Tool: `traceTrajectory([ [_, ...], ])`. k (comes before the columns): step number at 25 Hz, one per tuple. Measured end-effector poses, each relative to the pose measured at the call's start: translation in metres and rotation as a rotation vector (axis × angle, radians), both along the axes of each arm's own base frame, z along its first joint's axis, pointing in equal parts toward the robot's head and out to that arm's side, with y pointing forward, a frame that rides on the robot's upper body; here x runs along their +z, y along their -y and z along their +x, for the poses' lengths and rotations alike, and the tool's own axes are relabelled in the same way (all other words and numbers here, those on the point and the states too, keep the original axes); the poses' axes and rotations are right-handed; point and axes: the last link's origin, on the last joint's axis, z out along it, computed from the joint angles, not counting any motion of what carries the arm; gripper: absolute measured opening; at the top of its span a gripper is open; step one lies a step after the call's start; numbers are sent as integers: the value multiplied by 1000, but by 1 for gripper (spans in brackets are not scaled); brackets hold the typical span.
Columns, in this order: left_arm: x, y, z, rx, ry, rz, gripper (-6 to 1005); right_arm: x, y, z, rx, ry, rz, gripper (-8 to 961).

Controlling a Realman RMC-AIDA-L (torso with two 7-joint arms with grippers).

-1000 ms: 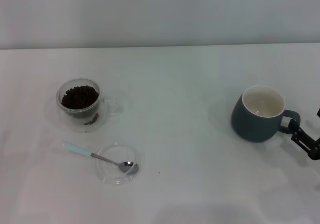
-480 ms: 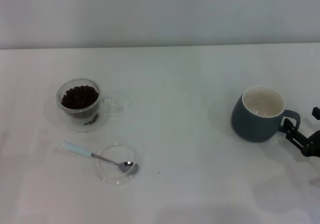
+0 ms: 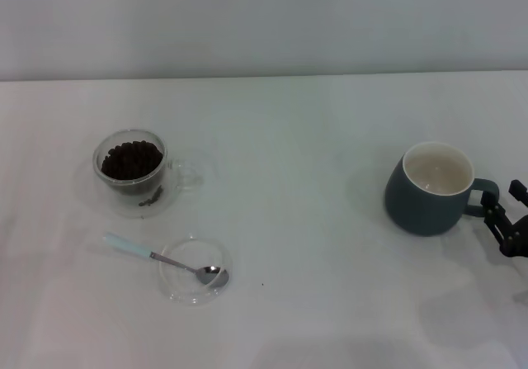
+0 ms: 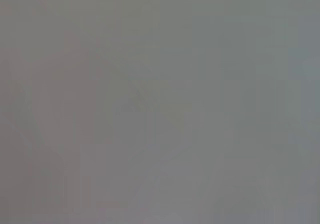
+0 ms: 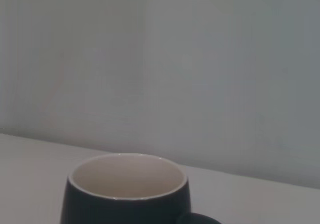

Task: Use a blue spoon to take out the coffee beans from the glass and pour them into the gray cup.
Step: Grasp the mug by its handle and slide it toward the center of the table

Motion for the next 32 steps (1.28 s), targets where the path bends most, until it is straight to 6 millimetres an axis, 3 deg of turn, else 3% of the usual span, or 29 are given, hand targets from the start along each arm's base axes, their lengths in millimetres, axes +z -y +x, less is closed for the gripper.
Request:
traceTrajectory([
  [10, -3, -1, 2, -2, 7, 0, 876, -5, -4, -7, 31, -5, -22, 185],
  [19, -6, 1, 2, 1, -11, -1, 876, -15, -8, -20, 87, -10, -66, 176],
  [32, -6, 1, 4, -10, -12, 0, 875, -45, -13, -61, 246, -44, -183, 139],
])
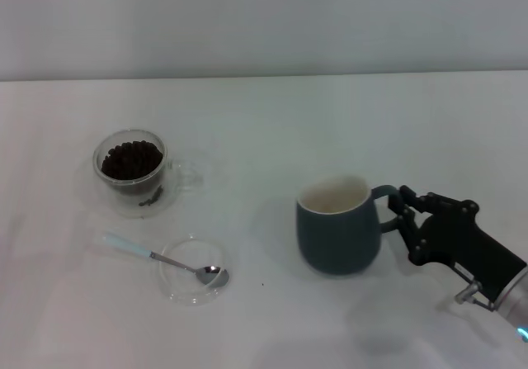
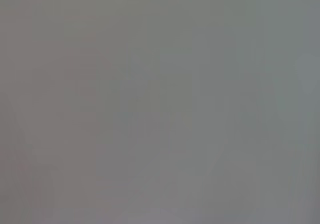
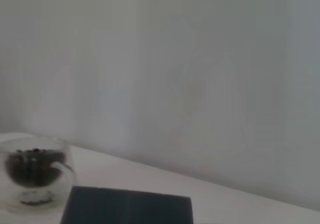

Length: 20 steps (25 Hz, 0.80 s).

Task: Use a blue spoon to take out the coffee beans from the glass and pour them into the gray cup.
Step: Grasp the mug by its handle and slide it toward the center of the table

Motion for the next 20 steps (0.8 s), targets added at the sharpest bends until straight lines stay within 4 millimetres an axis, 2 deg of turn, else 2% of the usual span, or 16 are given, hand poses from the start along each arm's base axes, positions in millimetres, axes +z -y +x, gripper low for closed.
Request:
traceTrajectory([
  [8, 0, -2, 2, -7, 1, -1, 875, -9, -1, -8, 20, 3, -35, 135],
  [20, 0, -2, 0, 5, -22, 5, 876, -9, -2, -8, 36, 29, -31, 125],
])
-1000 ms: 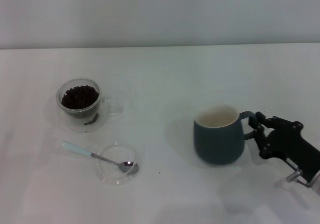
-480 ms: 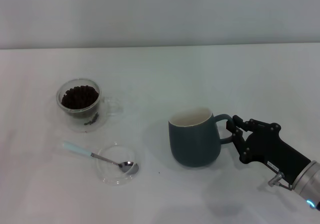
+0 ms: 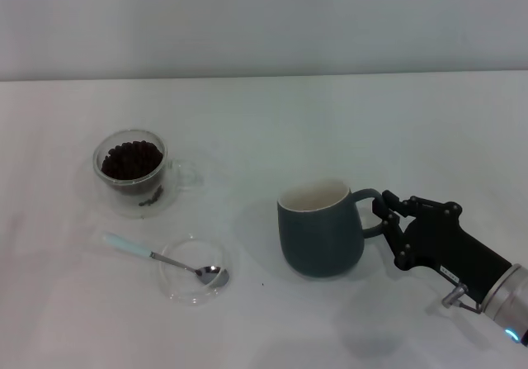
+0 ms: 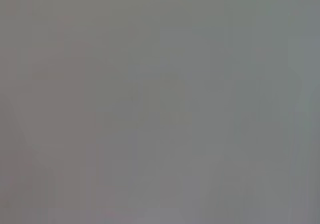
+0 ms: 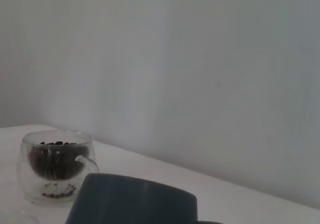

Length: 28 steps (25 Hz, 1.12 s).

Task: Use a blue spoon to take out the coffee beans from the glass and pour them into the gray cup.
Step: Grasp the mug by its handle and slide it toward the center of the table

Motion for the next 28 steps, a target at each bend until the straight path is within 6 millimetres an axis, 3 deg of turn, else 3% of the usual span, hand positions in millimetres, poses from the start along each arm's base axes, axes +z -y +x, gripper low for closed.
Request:
traceTrajectory([
  [28, 2, -5, 0, 3, -10, -4, 876, 5, 18, 11, 69, 53, -49, 121],
])
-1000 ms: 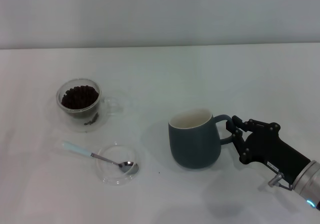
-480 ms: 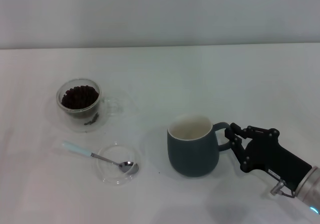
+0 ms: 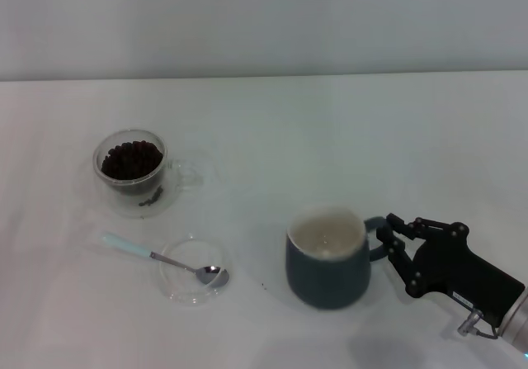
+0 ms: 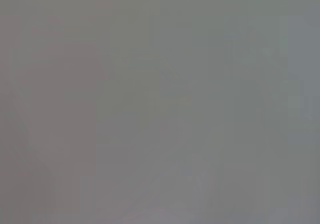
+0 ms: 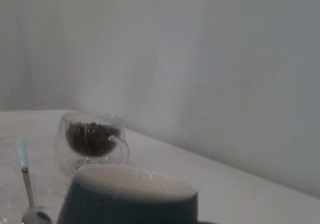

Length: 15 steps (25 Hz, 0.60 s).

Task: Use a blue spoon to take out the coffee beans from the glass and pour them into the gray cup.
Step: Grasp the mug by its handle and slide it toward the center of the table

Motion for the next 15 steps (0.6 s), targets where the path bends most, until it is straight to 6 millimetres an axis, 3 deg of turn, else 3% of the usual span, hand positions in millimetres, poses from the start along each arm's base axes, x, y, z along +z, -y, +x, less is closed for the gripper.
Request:
traceTrajectory([
  [11, -1, 0, 0, 0, 2, 0, 875, 2, 3, 8, -22, 23, -6, 185],
  [15, -1, 1, 0, 3, 3, 0, 875, 3, 4, 9, -28, 17, 0, 284],
])
